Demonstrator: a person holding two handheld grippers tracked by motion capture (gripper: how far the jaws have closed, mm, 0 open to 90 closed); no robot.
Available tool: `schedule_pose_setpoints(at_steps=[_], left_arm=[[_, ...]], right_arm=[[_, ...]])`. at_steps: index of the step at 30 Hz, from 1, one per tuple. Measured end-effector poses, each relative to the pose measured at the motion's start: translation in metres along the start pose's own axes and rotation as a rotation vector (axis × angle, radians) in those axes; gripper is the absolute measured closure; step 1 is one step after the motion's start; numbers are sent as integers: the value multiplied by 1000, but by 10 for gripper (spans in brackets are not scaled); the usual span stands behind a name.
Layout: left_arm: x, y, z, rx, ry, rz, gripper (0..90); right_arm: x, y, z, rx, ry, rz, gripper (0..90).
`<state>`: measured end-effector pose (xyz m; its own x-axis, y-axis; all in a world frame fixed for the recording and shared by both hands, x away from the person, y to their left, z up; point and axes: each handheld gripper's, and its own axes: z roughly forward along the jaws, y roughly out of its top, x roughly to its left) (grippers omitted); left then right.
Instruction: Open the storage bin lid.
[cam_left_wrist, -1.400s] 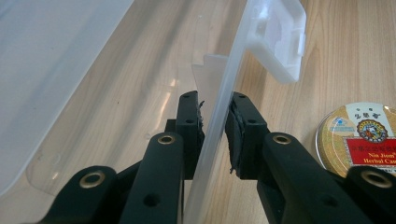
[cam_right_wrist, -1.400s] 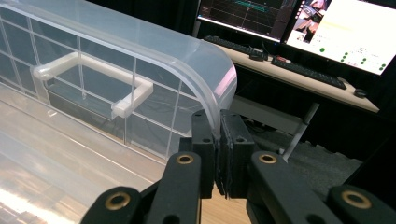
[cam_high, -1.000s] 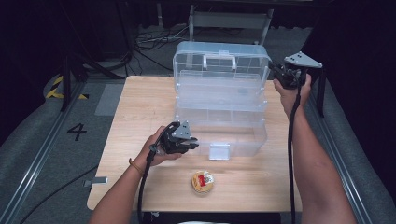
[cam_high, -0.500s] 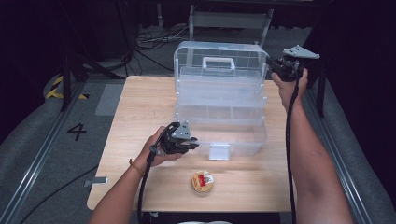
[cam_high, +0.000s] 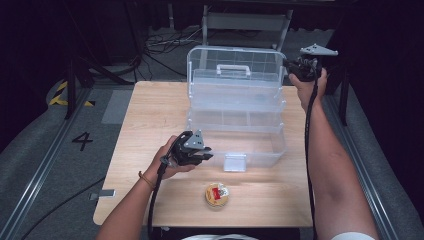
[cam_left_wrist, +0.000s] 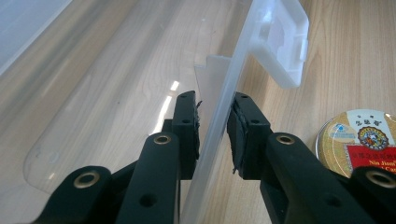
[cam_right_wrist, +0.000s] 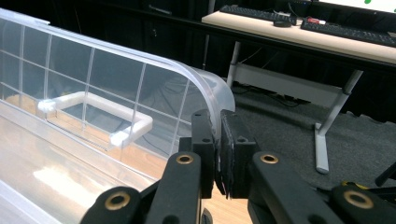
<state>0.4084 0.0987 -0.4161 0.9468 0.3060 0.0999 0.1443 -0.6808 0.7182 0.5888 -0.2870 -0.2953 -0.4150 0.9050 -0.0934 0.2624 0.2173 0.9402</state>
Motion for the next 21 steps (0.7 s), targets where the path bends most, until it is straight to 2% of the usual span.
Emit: schedule_pose_setpoints(at_steps=[4,11,17,21], left_arm=[[0,0,0,-3,-3,-2,742],[0,0,0,6,-5,-11,742],[0,0,0,5,-4,-13,742],[0,0,0,3,-3,-14,742]], right_arm=[[-1,4,8,33,-2,-11,853],[-5,5,22,65,-9,2,853],[-16,0,37,72,32,66,853],[-17,1,46,103,26,51,850]])
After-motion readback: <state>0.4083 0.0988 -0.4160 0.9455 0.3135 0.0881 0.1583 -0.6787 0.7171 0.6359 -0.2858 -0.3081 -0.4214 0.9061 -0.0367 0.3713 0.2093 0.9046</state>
